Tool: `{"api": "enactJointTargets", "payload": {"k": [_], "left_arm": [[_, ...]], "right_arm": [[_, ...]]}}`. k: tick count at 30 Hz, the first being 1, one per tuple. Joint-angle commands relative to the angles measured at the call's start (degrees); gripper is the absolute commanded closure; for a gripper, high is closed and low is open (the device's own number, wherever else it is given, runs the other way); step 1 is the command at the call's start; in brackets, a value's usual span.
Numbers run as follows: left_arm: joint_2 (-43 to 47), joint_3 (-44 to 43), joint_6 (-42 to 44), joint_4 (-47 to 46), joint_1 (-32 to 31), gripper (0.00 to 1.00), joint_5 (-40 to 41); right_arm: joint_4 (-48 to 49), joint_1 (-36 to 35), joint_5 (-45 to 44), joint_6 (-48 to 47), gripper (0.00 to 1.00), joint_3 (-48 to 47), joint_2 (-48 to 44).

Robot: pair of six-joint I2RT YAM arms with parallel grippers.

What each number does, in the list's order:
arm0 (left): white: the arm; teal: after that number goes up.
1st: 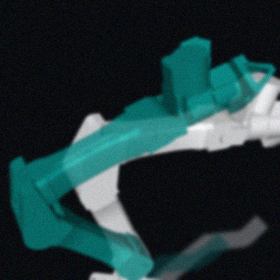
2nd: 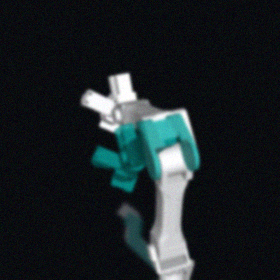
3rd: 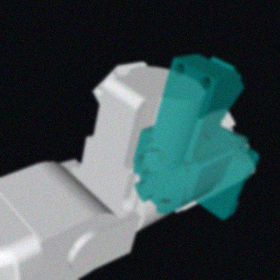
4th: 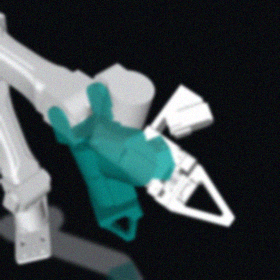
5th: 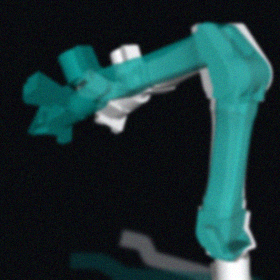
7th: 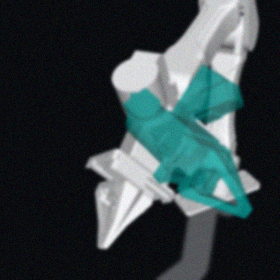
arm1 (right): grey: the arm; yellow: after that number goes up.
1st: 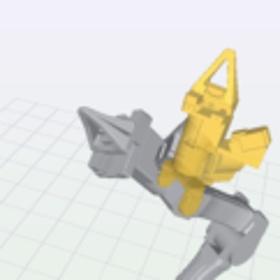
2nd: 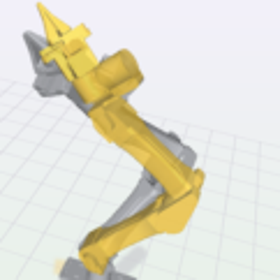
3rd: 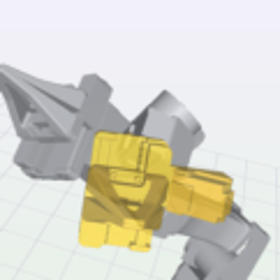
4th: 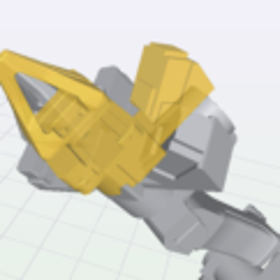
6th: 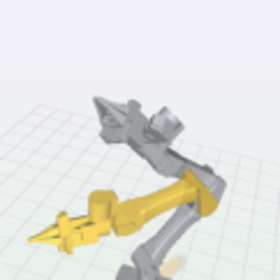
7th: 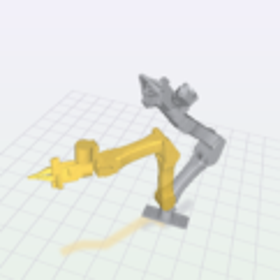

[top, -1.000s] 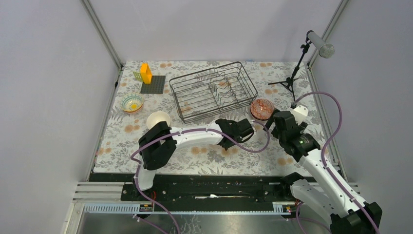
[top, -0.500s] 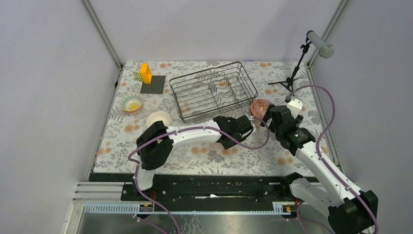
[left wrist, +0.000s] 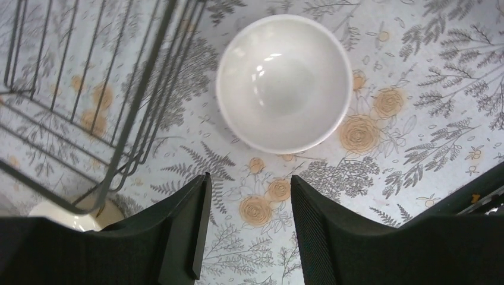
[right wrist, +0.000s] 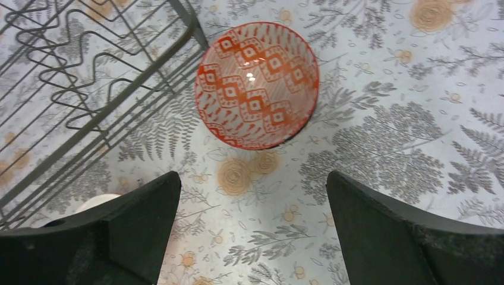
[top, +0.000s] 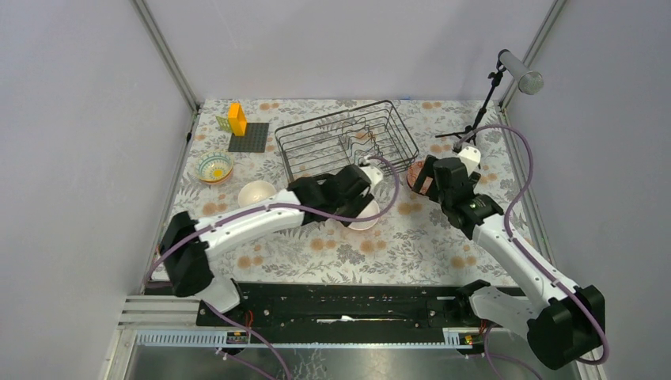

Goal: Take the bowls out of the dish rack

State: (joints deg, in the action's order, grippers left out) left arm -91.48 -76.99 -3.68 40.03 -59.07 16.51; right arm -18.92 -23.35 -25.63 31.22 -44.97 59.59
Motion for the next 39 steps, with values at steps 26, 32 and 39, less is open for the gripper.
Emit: {"api": "enactJointTargets", "payload": {"k": [26, 32, 39], "left_arm": [[9.0, 13.2, -15.5, -4.4, 28.7, 0.33, -3.9], [4.6, 11.6, -13.6, -8.7, 29.3, 0.35, -6.8], [-3.5, 5.0, -12.6, -12.1, 30.2, 0.39, -7.1]], "right_arm": [[6.9, -0.3, 8.7, -4.2, 0.00, -8.5, 8.2], [6.8, -0.3, 8.3, -5.1, 0.00, -8.6, 7.6], [7.4, -0.3, 11.4, -9.7, 0.00, -8.8, 6.8]]}}
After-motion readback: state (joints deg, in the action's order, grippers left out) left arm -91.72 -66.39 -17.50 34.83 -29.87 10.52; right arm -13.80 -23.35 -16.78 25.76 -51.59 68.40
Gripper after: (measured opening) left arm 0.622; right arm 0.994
